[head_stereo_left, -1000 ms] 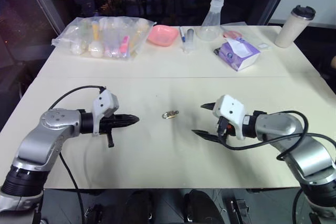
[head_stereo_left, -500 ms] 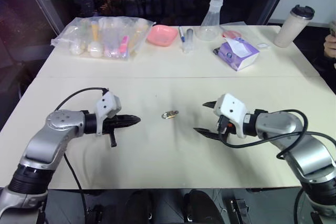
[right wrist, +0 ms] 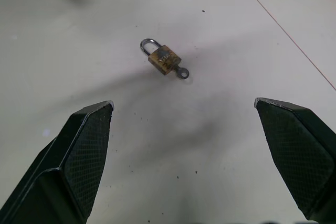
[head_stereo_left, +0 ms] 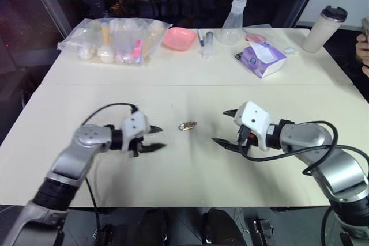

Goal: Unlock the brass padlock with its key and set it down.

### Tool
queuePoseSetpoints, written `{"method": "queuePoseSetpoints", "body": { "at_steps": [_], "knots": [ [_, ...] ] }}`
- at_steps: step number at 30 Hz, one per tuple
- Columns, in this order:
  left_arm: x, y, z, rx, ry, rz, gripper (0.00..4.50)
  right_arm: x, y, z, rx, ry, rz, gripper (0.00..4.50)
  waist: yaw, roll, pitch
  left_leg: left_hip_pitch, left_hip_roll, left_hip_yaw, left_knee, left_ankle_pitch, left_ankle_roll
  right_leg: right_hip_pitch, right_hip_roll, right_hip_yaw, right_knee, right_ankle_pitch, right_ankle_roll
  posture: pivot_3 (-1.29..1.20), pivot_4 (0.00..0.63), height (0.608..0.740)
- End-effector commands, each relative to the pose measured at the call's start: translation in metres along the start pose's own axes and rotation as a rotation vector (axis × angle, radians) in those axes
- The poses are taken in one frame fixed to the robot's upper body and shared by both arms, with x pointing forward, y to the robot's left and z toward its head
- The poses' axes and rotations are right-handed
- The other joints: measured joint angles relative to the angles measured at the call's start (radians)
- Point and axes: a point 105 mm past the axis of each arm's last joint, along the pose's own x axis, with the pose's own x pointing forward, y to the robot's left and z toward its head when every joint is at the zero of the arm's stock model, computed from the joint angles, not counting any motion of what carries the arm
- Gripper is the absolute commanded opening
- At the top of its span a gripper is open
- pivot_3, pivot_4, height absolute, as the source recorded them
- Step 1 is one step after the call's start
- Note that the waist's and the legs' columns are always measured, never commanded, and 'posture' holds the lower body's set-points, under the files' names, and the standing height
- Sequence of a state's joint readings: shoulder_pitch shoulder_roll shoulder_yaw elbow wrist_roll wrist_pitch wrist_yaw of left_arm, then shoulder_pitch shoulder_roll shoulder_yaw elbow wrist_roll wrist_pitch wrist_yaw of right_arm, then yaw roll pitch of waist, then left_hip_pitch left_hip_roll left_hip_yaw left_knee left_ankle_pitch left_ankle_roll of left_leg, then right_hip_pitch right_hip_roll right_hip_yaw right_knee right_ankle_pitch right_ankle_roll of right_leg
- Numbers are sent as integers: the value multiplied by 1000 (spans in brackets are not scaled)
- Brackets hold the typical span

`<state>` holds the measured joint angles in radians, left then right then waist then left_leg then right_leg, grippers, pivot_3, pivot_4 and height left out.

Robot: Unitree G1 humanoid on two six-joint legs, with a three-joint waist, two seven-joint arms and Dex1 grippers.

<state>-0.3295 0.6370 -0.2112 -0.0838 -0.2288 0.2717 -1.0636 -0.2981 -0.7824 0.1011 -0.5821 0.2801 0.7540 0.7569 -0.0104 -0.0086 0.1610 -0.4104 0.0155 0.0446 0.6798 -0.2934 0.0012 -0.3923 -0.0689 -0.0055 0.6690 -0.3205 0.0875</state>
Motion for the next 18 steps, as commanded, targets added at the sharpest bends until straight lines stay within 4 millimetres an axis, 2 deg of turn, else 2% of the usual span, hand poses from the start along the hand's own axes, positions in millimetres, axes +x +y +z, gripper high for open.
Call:
{"method": "queuePoseSetpoints", "body": {
  "at_steps": [1, 2, 9, 17, 18],
  "knots": [
    [15, 10, 5, 43, -27, 23, 4308, -2, -2, 9, -34, -31, -25, 4500, 1, 0, 0, 0, 0, 0, 0, 0, 0, 0, 0, 0, 0, 0, 0, 0, 150, 715],
    [21, 12, 4, 52, -28, 26, 4449, -2, -2, 9, -33, -33, -30, 4500, 1, 0, 0, 0, 0, 0, 1, 0, 0, 0, 0, 0, 1, 0, 0, 0, 150, 715],
    [50, 39, 8, 92, -53, 91, 4449, -4, -5, 11, -31, -35, -60, 4500, 1, 0, 0, 0, 0, 0, 2, 0, 1, 0, 2, 0, 1, 0, 1, 0, 150, 715],
    [73, 44, 8, 59, -59, 48, 4449, -3, -4, 12, -35, -40, -85, 4500, 3, 0, 0, 0, 0, 0, 3, 0, 1, 0, 3, -1, 1, 0, 1, 0, 150, 715],
    [76, 44, 6, 73, -48, 43, 4211, -3, -4, 12, -37, -39, -88, 4500, 4, 0, 0, 0, 0, 0, 3, 0, 1, 1, 3, -1, 1, 0, 1, 0, 150, 715]
  ]
}}
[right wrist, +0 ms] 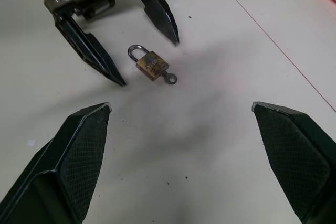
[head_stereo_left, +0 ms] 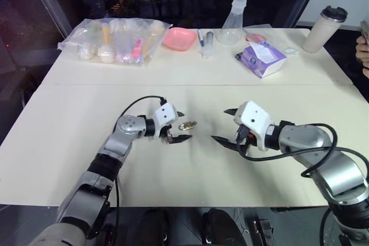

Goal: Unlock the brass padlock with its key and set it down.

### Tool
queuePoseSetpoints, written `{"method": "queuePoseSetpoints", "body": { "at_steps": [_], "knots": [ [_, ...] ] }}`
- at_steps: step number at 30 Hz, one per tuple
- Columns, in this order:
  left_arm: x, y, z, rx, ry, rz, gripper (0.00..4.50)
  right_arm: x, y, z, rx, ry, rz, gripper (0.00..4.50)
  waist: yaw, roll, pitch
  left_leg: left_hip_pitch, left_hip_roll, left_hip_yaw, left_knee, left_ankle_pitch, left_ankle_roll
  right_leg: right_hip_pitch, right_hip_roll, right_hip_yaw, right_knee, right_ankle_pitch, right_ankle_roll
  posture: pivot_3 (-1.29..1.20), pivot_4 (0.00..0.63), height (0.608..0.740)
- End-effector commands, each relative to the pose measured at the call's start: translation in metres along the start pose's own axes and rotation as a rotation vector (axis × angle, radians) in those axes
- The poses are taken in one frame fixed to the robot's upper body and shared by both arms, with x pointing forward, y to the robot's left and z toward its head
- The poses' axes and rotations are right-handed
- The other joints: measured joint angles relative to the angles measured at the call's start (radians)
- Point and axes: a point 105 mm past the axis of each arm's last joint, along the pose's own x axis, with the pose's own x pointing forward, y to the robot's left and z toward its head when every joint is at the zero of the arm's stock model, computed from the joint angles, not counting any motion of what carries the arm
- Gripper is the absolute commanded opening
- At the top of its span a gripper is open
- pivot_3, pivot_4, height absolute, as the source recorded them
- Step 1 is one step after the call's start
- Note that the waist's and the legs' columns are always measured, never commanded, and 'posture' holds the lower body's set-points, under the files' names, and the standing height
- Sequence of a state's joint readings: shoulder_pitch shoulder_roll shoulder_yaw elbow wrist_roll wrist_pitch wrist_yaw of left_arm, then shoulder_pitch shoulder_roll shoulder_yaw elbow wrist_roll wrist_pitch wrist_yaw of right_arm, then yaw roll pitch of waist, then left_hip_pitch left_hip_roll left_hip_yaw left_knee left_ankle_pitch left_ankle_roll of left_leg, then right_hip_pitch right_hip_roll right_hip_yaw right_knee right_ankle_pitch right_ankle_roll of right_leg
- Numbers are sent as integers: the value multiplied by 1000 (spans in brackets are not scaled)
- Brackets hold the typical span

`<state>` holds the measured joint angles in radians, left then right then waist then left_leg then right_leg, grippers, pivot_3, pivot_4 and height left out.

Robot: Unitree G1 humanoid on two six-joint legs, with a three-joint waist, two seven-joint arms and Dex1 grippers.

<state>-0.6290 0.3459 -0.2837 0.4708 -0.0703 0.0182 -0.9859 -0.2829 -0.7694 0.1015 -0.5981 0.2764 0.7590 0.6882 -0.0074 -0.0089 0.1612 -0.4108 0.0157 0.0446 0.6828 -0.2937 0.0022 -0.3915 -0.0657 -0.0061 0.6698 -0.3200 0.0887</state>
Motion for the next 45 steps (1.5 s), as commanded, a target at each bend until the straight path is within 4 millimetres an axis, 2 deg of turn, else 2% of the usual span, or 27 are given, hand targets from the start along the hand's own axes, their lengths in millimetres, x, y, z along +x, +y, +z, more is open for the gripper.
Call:
{"method": "queuePoseSetpoints", "body": {
  "at_steps": [1, 2, 8, 9, 13, 16, 19, 23, 31, 37, 40, 45],
  "knots": [
    [7, 1, 1, 63, 19, -15, 3934, -4, -2, 12, -44, -34, -31, 4500, 1, 0, 0, 0, 0, 0, 0, 0, 0, 0, 0, 0, 0, 0, 0, 0, 150, 715],
    [8, 2, 0, 70, 23, -13, 3664, -4, -2, 12, -44, -34, -32, 4500, 2, 0, 0, 0, 0, 0, 0, 0, 0, 0, 0, 0, 0, 0, 0, 0, 150, 715],
    [4, 4, -4, 113, 57, -16, 921, -4, -2, 12, -49, -34, -34, 4500, -1, 0, 0, 0, 0, 0, 0, 0, 0, 0, 0, 0, 0, 0, 0, 0, 150, 715],
    [2, 6, -4, 122, 64, -15, 747, -4, -2, 12, -52, -35, -32, 4500, -1, 0, 0, 0, 0, 0, 0, 0, 0, 0, 0, 0, 0, 0, 0, 0, 150, 715],
    [-6, 14, 2, 137, 69, -12, 751, 0, -4, 13, -134, -34, -51, 4500, -5, 0, 0, 0, 0, 0, 0, 0, 0, 0, 1, 0, 1, 0, 0, 0, 150, 715],
    [-18, 22, 25, 125, 6, -48, 751, 9, -19, 7, -412, -23, -162, 4500, -6, 0, 0, 0, 1, 0, 0, 0, 0, 0, 2, 0, 1, 0, 0, 0, 150, 715],
    [-26, 24, 42, 103, -39, -96, 751, 15, -20, 5, -602, -33, -170, 4500, -4, 0, 0, 0, 0, 1, 0, 0, 0, -1, 3, 0, 1, 0, 1, 0, 150, 715],
    [-45, 25, 74, 117, -101, -219, 751, 30, -15, 33, -850, -178, -198, 4500, -4, -1, 0, -1, 0, 2, 1, 2, -3, -3, 3, 1, 1, 0, 1, 0, 150, 715],
    [-46, 33, 93, 145, -116, -239, 751, 47, -6, 46, -921, -272, -184, 4500, -4, -1, 0, -1, 0, 3, 1, 3, -5, -2, 3, 1, 1, 0, 1, 0, 150, 715],
    [-45, 31, 101, 155, -133, -275, 751, 53, -10, 51, -969, -279, -205, 4500, -3, -1, 0, -1, 0, 3, 1, 3, -5, -3, 3, 1, 2, 0, 1, 0, 150, 715],
    [-45, 30, 102, 155, -132, -280, 751, 54, -12, 54, -979, -287, -214, 3625, -4, -1, 0, -1, 0, 3, 1, 3, -5, -3, 3, 1, 2, 0, 1, 0, 150, 715],
    [-44, 30, 100, 159, -127, -284, 751, 55, -11, 55, -994, -295, -212, 988, -5, -1, 0, -1, 0, 3, 1, 4, -6, -3, 3, 1, 3, 0, 1, 0, 150, 715]
  ]
}}
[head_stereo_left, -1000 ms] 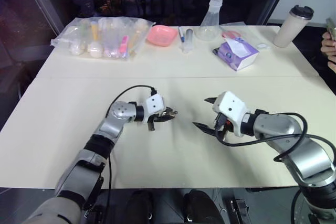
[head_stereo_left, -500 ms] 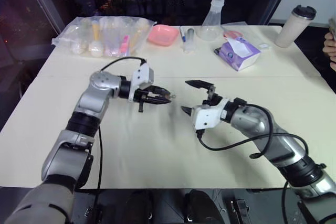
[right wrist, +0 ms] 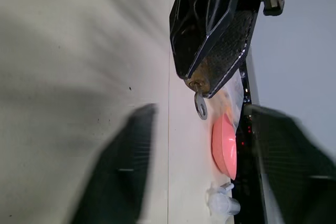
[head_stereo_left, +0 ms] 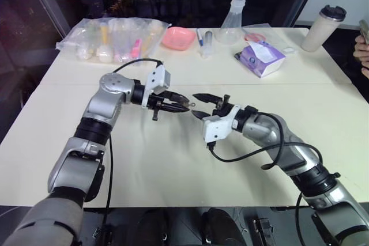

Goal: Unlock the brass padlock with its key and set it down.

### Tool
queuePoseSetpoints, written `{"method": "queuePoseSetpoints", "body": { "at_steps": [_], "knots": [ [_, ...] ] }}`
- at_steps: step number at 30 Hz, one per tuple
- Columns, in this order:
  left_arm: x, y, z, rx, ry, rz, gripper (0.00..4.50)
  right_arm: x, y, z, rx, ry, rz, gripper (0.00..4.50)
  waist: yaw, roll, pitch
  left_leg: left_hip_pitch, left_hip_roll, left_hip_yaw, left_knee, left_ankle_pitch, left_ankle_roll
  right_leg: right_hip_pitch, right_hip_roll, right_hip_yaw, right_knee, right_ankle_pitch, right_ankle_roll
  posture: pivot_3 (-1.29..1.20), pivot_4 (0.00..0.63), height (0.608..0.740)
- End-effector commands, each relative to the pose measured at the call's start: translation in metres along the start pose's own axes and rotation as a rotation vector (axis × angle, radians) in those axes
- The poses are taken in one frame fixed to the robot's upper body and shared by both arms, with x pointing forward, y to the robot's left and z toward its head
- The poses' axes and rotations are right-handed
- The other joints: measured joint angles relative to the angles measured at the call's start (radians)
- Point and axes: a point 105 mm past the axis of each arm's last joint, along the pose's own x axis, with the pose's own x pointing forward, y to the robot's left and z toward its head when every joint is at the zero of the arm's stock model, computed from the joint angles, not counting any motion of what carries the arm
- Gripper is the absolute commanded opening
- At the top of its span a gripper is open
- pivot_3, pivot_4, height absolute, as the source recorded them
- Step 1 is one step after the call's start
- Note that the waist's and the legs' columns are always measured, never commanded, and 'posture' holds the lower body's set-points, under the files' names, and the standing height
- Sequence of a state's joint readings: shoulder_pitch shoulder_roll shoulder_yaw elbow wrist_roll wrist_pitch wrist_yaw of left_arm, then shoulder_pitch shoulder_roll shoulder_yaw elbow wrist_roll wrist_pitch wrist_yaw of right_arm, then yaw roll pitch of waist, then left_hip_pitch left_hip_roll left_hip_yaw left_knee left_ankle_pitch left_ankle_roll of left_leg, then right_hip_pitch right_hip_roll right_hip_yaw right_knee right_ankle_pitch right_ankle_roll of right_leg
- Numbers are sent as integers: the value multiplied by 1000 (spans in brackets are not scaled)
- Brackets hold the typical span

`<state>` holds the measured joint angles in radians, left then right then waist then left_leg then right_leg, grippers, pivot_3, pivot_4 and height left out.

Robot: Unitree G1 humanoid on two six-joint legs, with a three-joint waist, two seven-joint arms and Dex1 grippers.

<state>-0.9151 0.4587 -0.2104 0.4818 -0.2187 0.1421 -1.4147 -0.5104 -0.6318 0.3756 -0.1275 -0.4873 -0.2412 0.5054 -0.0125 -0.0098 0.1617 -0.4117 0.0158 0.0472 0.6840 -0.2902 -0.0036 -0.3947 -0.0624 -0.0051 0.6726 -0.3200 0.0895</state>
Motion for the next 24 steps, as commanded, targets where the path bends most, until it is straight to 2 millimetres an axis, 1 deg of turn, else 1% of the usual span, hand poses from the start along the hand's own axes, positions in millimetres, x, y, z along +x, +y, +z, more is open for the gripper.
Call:
{"method": "queuePoseSetpoints", "body": {
  "at_steps": [1, 2, 7, 8, 12, 17, 19, 20, 21, 22, 24],
  "knots": [
    [-2, 3, 14, 55, -21, 6, 751, -1, -17, 5, -41, -25, -57, 515, 0, 0, 0, 0, 0, 0, 0, 0, 0, 0, 0, 0, 0, 0, 0, 0, 150, 715],
    [-2, 3, 13, 56, -19, 7, 751, -1, -17, 5, -41, -27, -57, 36, 0, 0, 0, 0, 0, 0, 0, 0, 0, 0, 0, 0, 0, 0, 0, 0, 150, 715],
    [-1, 2, 12, 70, -12, 9, 751, 0, -19, 8, -35, -37, -57, 36, 0, 0, 0, 0, 0, 0, 0, 0, 0, 0, 0, 0, 0, 0, 0, 0, 150, 715],
    [0, 1, 13, 86, -12, 8, 751, 1, -20, 8, -11, -39, -54, 36, 1, 0, 0, 0, 0, 0, 0, 0, 0, 0, 0, 0, 0, 0, 0, 0, 150, 715],
    [4, -3, 17, 185, -9, -9, 751, 3, -17, 8, 209, -38, 8, 36, 0, 0, 0, 0, 0, 0, 0, 0, -1, 0, 0, 0, 1, 0, 0, 0, 150, 715],
    [8, -11, 25, 293, -21, -47, 751, 3, -9, 12, 358, -51, 156, 36, 1, 0, 0, 0, 0, 0, 0, 0, -1, 0, -1, 0, 1, 0, 0, 0, 150, 715],
    [9, -12, 27, 367, -13, -48, 751, 2, -6, 13, 434, -50, 216, 36, 2, 0, 0, 0, 0, 0, 0, 0, -1, 0, -1, 0, 1, 0, 0, 0, 150, 715],
    [9, -13, 27, 447, -1, -39, 751, 1, -3, 15, 494, -50, 264, 36, 2, 0, 0, 0, 0, 0, 0, 0, 0, 0, -1, 0, 1, 0, 0, 0, 150, 715],
    [9, -13, 27, 486, -2, -39, 751, 0, 0, 16, 551, -44, 306, 36, 2, 0, 0, 0, 0, 0, 0, -1, 2, 0, -1, 0, 1, 0, 0, 0, 150, 715],
    [9, -13, 27, 507, 0, -38, 751, -1, 2, 16, 566, -42, 325, 36, 2, 0, 0, 0, 0, 0, 0, -1, 2, 0, -2, 0, 1, 0, 0, 0, 150, 715],
    [8, -13, 24, 498, 8, -41, 751, 1, -5, 16, 525, -40, 286, 36, 1, 0, 0, 0, 0, 0, 0, -2, 3, 0, -2, 0, 1, 0, 0, 0, 150, 715]
  ]
}}
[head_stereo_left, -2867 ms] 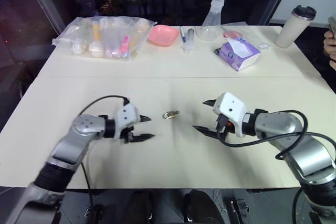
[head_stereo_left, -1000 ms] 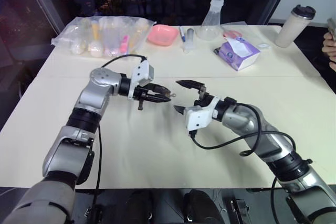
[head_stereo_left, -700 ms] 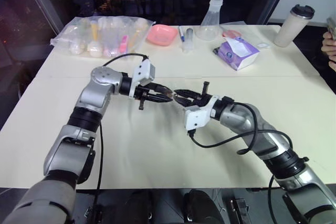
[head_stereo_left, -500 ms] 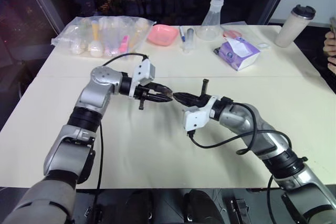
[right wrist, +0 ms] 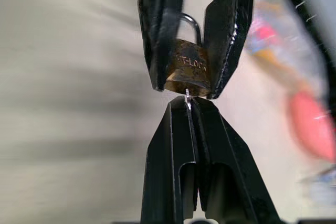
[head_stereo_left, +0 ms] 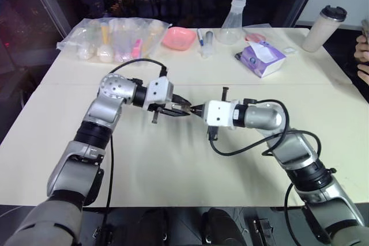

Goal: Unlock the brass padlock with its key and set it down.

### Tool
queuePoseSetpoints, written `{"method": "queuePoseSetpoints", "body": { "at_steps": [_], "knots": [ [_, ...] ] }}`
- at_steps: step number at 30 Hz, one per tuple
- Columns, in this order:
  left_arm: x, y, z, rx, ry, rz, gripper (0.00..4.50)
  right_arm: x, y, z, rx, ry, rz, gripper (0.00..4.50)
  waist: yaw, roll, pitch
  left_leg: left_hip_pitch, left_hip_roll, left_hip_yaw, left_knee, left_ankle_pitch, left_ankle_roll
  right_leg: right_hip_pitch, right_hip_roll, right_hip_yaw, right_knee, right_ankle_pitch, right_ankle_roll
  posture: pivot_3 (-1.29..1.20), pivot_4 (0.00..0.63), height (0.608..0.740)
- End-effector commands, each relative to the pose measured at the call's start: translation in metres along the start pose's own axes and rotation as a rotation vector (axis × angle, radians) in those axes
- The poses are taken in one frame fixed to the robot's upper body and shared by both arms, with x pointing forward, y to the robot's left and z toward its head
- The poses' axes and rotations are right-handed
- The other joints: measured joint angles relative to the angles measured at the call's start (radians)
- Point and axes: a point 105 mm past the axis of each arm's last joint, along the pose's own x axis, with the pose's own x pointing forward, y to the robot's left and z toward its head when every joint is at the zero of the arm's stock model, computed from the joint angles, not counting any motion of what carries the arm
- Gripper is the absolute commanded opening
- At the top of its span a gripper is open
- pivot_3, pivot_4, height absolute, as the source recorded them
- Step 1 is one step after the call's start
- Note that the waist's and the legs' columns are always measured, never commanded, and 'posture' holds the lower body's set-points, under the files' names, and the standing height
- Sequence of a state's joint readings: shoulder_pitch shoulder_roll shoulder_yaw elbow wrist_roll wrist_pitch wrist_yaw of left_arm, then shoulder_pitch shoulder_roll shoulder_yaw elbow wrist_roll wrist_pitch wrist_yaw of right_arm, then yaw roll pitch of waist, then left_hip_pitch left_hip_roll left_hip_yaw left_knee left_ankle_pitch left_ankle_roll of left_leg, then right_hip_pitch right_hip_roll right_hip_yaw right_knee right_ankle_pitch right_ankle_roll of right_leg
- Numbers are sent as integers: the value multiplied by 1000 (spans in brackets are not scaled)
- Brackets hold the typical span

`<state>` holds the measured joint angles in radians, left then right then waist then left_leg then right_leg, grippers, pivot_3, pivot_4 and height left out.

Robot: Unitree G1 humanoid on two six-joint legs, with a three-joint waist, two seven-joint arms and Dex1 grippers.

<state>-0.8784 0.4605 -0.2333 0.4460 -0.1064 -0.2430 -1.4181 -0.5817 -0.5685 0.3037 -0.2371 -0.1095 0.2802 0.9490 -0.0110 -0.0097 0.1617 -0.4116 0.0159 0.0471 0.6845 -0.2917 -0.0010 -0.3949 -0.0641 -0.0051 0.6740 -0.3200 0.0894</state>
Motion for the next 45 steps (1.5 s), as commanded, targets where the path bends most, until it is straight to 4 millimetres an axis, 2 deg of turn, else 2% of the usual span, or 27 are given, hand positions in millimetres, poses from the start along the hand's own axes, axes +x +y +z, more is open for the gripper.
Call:
{"method": "queuePoseSetpoints", "body": {
  "at_steps": [1, 3, 5, 6, 8, 13, 21, 29, 38, 41, 45],
  "knots": [
    [0, 7, 17, 80, -49, 9, 751, 2, -3, 14, -52, -39, -21, 36, -1, 0, 0, 0, 0, 0, 0, 0, 1, 0, 0, 0, 0, 0, 0, 0, 150, 715],
    [-4, 9, 16, -21, -65, 4, 751, 0, -11, 16, -308, -23, -107, 36, -1, 0, 0, 0, 0, 0, 0, -1, 1, -1, 0, 0, 1, 0, 0, 0, 150, 715],
    [-8, 9, 17, -105, -84, -20, 751, -3, -9, 12, -526, -11, -130, 36, 0, 0, 0, 0, 0, 1, 0, -1, 1, -2, 1, 0, 2, 0, 0, 0, 150, 715],
    [-11, 8, 19, -139, -102, -38, 751, -5, -7, 10, -589, -15, -138, 284, 0, 0, 0, 0, -1, 1, 0, -1, 1, -2, 1, 0, 3, 0, 0, 0, 150, 715],
    [-17, 6, 24, -204, -132, -73, 751, -10, -3, 9, -696, -43, -156, 945, -1, 0, 0, 0, -1, 1, 0, 0, 1, -2, 1, 0, 3, 0, 0, 0, 150, 715],
    [-22, 3, 26, -244, -134, -123, 751, -18, -3, 12, -825, -105, -207, 3428, -3, 0, 0, 0, -1, 2, 0, 3, -5, -4, 1, 1, 7, 0, 0, 0, 150, 715],
    [-22, 2, 22, -259, -124, -146, 751, -18, -9, 27, -914, -195, -280, 3428, -2, 0, 0, 0, 0, 2, 1, 4, -6, -4, 2, 1, 7, 0, 0, 0, 150, 715],
    [-19, 4, 19, -263, -130, -144, 751, -14, -6, 39, -952, -268, -298, 3428, -2, 0, 0, 0, 0, 2, 1, 4, -6, -4, 2, 1, 7, 0, 0, 0, 150, 715],
    [-18, 4, 22, -264, -141, -150, 751, -8, 0, 39, -959, -288, -266, 3428, -3, 0, 0, 0, 0, 2, 1, 4, -6, -4, 2, 1, 8, 0, 0, 0, 150, 715],
    [-17, 3, 23, -265, -147, -157, 751, -6, 0, 38, -960, -287, -262, 2625, -3, 0, 0, 0, 0, 2, 1, 4, -6, -4, 2, 1, 8, 0, 0, 0, 150, 715],
    [-17, 2, 25, -289, -167, -161, 751, -5, 0, 37, -963, -287, -254, 617, -3, 0, 0, 0, 0, 2, 1, 4, -6, -4, 2, 1, 8, 0, 0, 0, 150, 715]
  ]
}}
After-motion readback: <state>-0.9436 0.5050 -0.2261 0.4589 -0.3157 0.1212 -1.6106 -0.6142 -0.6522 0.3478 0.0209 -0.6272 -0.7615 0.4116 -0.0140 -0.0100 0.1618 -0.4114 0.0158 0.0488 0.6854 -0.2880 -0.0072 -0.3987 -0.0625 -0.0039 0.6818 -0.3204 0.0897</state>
